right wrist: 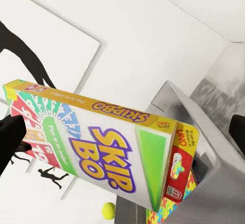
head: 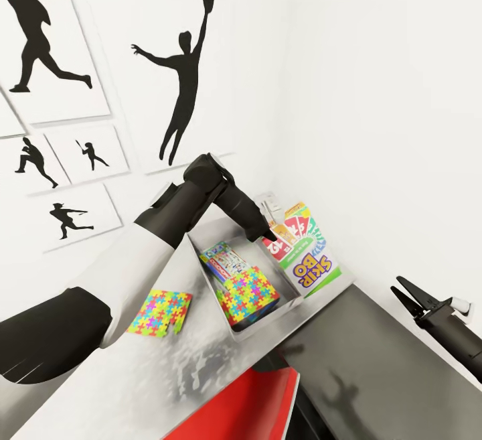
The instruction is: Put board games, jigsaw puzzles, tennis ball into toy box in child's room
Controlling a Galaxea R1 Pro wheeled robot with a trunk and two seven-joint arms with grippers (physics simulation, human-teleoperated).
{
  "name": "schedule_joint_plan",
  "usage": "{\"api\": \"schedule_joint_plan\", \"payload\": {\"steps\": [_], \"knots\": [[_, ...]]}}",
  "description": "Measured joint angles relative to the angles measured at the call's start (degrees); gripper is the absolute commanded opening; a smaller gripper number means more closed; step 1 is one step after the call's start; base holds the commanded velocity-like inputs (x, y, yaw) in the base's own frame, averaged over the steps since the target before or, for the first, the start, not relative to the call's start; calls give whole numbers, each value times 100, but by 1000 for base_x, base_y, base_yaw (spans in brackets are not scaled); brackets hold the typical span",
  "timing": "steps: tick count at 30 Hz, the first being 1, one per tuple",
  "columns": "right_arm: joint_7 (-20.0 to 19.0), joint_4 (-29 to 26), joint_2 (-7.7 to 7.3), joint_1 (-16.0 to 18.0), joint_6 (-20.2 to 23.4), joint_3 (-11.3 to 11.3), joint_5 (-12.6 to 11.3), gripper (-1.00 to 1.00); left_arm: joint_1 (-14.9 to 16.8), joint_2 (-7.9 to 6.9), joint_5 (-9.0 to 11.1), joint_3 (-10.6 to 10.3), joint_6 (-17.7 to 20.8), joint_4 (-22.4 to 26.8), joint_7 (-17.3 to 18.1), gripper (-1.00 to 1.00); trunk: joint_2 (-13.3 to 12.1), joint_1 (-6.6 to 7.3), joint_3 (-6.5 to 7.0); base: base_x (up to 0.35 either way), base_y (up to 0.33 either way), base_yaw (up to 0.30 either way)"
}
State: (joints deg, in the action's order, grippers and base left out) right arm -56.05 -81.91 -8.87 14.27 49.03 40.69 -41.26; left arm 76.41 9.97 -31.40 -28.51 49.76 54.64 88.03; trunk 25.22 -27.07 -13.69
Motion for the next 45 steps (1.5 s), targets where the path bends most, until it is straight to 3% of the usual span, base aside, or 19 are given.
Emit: {"api": "schedule_joint_plan", "payload": {"steps": [23, 35, 41, 45], "knots": [[0, 0, 0, 0, 0, 4, 10, 100, 0, 0, -11, -21, -80, -19, 31, -100, 0, 0, 0, 0, 0, 0], [0, 0, -4, 0, 0, 27, 10, 100, 0, 0, -1, 79, -97, -35, 107, -100, 0, 0, 0, 0, 0, 0], [0, 0, -1, 0, 0, 102, 10, 100, 7, -122, -10, 221, -95, -36, 109, -100, 0, 0, 0, 0, 0, 0], [0, 0, -1, 0, 0, 108, 10, 100, 24, -366, -25, 235, -93, -37, 97, -100, 0, 0, 0, 0, 0, 0]]}}
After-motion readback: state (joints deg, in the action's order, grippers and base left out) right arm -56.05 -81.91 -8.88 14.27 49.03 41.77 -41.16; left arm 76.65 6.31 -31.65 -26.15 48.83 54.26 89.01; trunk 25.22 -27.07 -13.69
